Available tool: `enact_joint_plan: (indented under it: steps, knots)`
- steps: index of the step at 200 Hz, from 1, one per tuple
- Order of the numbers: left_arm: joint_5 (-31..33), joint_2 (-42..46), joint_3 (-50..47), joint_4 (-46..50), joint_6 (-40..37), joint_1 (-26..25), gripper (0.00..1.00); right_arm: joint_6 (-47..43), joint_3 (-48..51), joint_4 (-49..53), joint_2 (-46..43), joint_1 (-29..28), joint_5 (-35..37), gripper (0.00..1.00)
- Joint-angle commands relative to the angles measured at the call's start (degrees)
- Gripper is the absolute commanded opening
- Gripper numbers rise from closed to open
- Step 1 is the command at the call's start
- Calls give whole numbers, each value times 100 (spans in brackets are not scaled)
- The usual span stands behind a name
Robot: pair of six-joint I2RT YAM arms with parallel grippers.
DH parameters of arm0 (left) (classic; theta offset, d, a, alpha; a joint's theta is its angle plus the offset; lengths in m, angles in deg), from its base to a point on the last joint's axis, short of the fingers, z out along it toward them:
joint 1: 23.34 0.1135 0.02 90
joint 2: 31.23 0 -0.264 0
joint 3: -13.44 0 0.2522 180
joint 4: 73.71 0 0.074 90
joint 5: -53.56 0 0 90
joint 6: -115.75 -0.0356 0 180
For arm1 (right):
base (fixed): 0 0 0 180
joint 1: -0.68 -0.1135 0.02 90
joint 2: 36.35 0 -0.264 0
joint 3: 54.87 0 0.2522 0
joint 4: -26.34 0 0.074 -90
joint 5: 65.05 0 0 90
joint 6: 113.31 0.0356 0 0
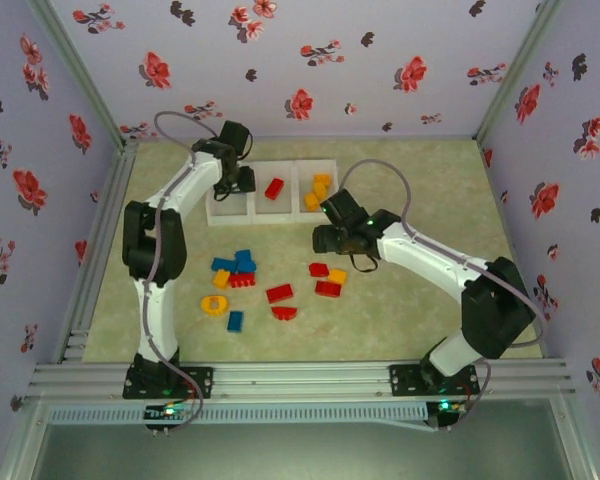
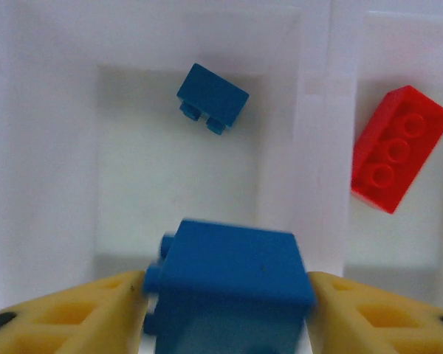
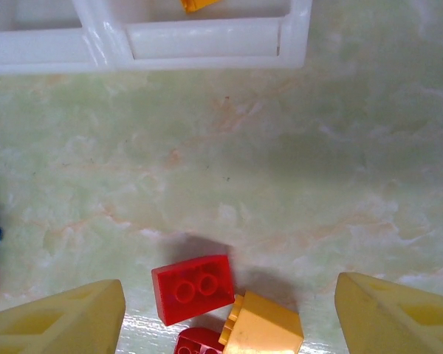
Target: Sort the legos into containers by color
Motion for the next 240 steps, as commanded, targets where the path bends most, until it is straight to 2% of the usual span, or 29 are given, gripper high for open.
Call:
enact_joint_plan:
  steps: [1, 27, 60, 113, 182, 240]
  knots:
    - [67, -70, 312, 169, -166, 54, 67, 142, 69, 83, -95, -49, 60, 76]
    - [67, 160, 247, 234, -168, 47, 69, 228, 204, 247, -175, -84, 104, 76]
    - [47, 870, -380, 194, -8, 1, 69, 538, 619, 571, -288, -111, 216, 75]
    - [-109, 1921, -1900, -217, 417, -246, 69, 961, 1107, 301, -251, -228, 49, 72]
    - [-118, 2619, -2640, -292, 617, -623, 69, 1501, 1056, -122, 174, -304, -278, 77]
    - [-134, 2751, -2790, -203, 651, -801, 69, 1810, 783, 55, 634, -312, -147, 65]
